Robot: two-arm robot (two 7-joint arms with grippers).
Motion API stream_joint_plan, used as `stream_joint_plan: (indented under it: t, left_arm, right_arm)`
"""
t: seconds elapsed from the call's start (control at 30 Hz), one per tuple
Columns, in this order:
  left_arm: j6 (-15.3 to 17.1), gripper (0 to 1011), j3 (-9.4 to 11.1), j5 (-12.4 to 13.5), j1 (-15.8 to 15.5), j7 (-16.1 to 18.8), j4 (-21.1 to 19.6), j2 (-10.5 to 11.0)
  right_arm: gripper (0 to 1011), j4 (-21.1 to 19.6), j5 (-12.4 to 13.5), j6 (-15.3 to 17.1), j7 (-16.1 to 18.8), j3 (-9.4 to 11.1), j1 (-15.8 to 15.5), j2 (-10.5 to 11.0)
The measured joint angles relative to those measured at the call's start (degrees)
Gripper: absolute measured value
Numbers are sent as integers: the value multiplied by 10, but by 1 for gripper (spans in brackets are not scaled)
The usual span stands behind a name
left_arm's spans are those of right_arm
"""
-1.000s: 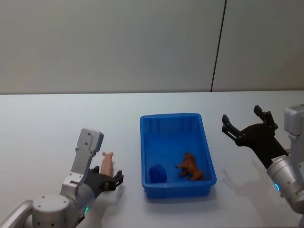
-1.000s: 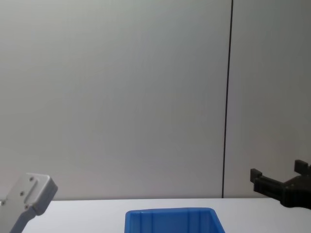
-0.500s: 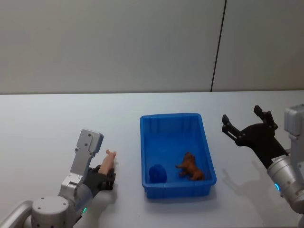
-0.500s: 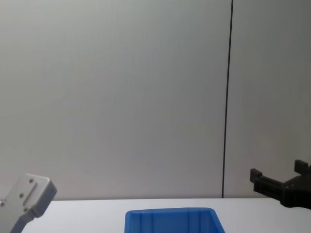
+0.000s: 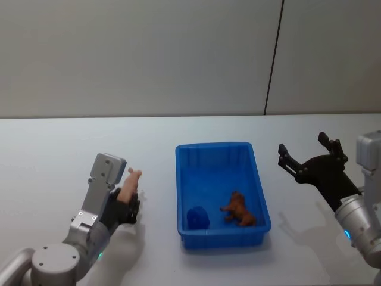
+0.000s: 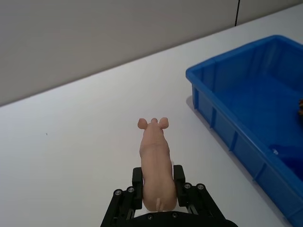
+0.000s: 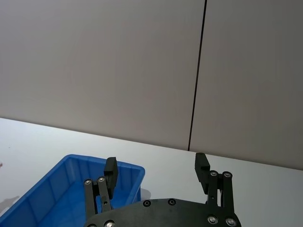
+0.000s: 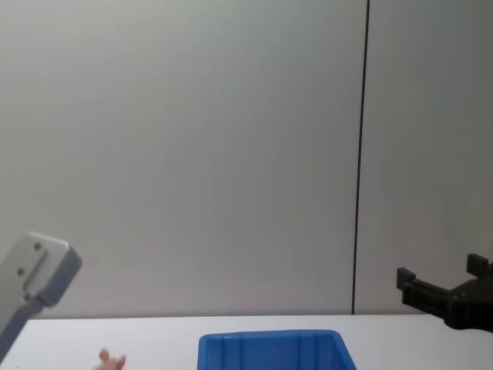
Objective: Pick up the two dolls from the table and place them into the box.
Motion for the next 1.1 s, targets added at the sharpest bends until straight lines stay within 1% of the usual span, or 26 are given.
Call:
stream_joint_plan:
  t: [0.03, 0.13, 0.17, 0.23, 0.37, 0.4, 0.5, 0.6, 0.67, 0.7, 0.9, 0.93, 1.0, 1.03, 1.07, 1.1]
  left_arm:
    - [-8, 393, -1, 6, 1, -2, -5, 2]
    - [-19, 393, -3, 13, 1, -6, -12, 5]
    - [-29, 393, -4, 18, 1, -11, -16, 6]
    - [-38, 393, -6, 21, 1, -16, -20, 7]
    - [-61, 393, -9, 29, -2, -34, -27, 10]
    - [-72, 393, -10, 32, -4, -43, -28, 10]
    - [-87, 393, -11, 34, -7, -58, -30, 10]
    - [-109, 393, -13, 36, -15, -82, -31, 8]
    - [-117, 393, -13, 36, -18, -93, -30, 7]
    - [-126, 393, -14, 36, -22, -106, -29, 5]
    - [-152, 393, -14, 33, -38, -149, -19, -4]
    - [-160, 393, -14, 31, -43, -163, -15, -6]
    - [-162, 393, -14, 31, -45, -170, -13, -8]
    - [-170, 393, -13, 28, -54, -189, -6, -13]
    - [-170, 393, -13, 28, -54, -189, -6, -13]
    - [-175, 393, -13, 25, -59, -204, -1, -17]
  right_arm:
    - [1001, 0, 0, 0, 0, 0, 0, 0]
    - [1001, 0, 0, 0, 0, 0, 0, 0]
    - [1001, 0, 0, 0, 0, 0, 0, 0]
    - [1001, 0, 0, 0, 0, 0, 0, 0]
    - [1001, 0, 0, 0, 0, 0, 0, 0]
    - [1001, 0, 0, 0, 0, 0, 0, 0]
    - [1001, 0, 0, 0, 0, 0, 0, 0]
    - [1001, 0, 0, 0, 0, 0, 0, 0]
    - [1001, 0, 0, 0, 0, 0, 0, 0]
    - [1001, 0, 0, 0, 0, 0, 0, 0]
    - [1001, 0, 0, 0, 0, 0, 0, 0]
    - [1001, 0, 0, 0, 0, 0, 0, 0]
    - [1001, 0, 0, 0, 0, 0, 0, 0]
    - [1001, 0, 0, 0, 0, 0, 0, 0]
    - [1001, 0, 0, 0, 0, 0, 0, 0]
    - [1001, 0, 0, 0, 0, 0, 0, 0]
